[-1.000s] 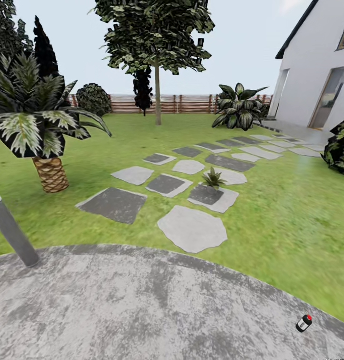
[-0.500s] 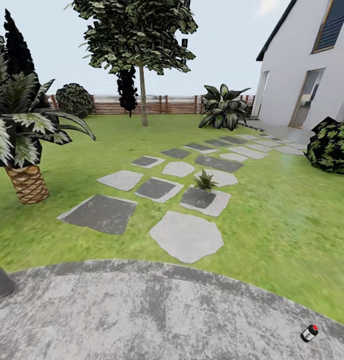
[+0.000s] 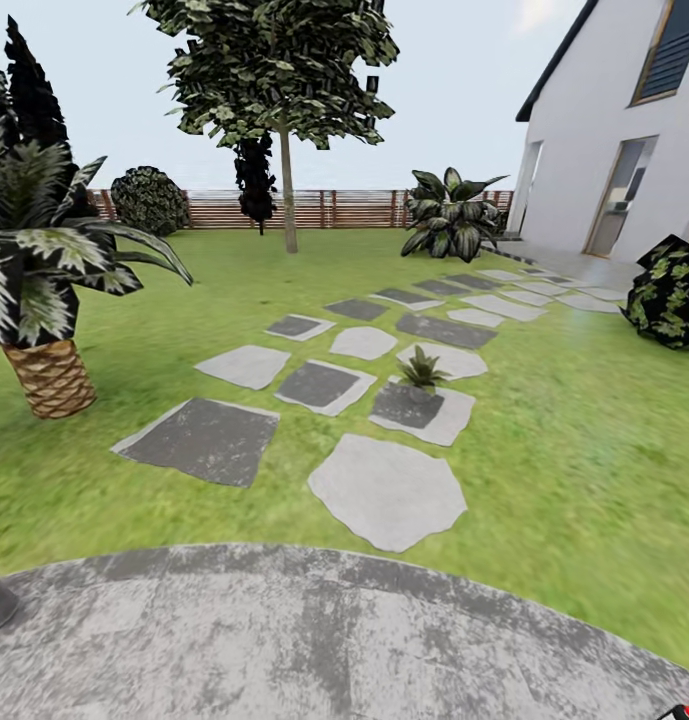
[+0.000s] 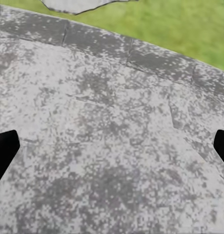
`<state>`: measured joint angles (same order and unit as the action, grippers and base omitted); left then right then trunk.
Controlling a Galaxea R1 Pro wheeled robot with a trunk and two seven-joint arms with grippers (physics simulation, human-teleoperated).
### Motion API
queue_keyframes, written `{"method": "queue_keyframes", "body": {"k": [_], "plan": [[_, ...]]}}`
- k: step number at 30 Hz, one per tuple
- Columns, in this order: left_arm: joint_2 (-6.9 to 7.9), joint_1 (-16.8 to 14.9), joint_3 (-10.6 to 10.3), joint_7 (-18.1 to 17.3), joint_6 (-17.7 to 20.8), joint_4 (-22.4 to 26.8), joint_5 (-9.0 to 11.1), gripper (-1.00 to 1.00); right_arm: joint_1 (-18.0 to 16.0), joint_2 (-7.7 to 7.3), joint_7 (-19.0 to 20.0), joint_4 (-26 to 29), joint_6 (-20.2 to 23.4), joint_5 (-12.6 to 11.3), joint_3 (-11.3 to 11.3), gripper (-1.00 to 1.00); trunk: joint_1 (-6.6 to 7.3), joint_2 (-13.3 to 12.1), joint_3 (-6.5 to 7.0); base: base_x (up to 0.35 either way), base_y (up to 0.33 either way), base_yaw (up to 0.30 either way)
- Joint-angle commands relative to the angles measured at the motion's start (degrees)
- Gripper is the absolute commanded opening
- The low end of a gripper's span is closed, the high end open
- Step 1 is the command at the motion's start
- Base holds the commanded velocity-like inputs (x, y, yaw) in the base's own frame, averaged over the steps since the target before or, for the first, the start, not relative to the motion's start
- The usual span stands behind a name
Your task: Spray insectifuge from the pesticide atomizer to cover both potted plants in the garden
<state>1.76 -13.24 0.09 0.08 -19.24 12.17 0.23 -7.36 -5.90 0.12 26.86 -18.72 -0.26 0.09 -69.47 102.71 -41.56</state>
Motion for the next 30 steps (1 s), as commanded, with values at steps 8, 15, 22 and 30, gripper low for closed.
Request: {"method": "queue_keyframes", "body": {"k": [8, 15, 22, 30], "plan": [[0.00, 0.0, 0.0, 0.0, -0.2, 0.0, 0.0, 1.00, 0.0, 0.50, 0.1, 0.4, -0.1, -0.3, 0.0, 1.00, -0.02, 0.0, 0.10, 0.302, 0.161, -0.151], [0.00, 0.0, 0.0, 0.0, -0.2, -0.1, 0.0, 1.00, 0.0, 0.87, 0.1, 0.2, -0.1, -0.3, -0.1, 1.00, -0.02, 0.0, 0.13, 0.302, 0.162, -0.292], [0.00, 0.0, 0.0, 0.0, -0.2, -0.1, 0.0, 1.00, 0.0, 0.89, 0.0, 0.1, -0.1, -0.3, -0.2, 1.00, -0.02, 0.0, 0.13, 0.302, 0.163, -0.300], [0.00, 0.0, 0.0, 0.0, -0.2, 0.0, 0.0, 1.00, 0.0, 0.89, 0.0, 0.0, -0.1, -0.3, -0.2, 1.00, -0.02, 0.0, -0.01, 0.302, 0.163, -0.300]]}}
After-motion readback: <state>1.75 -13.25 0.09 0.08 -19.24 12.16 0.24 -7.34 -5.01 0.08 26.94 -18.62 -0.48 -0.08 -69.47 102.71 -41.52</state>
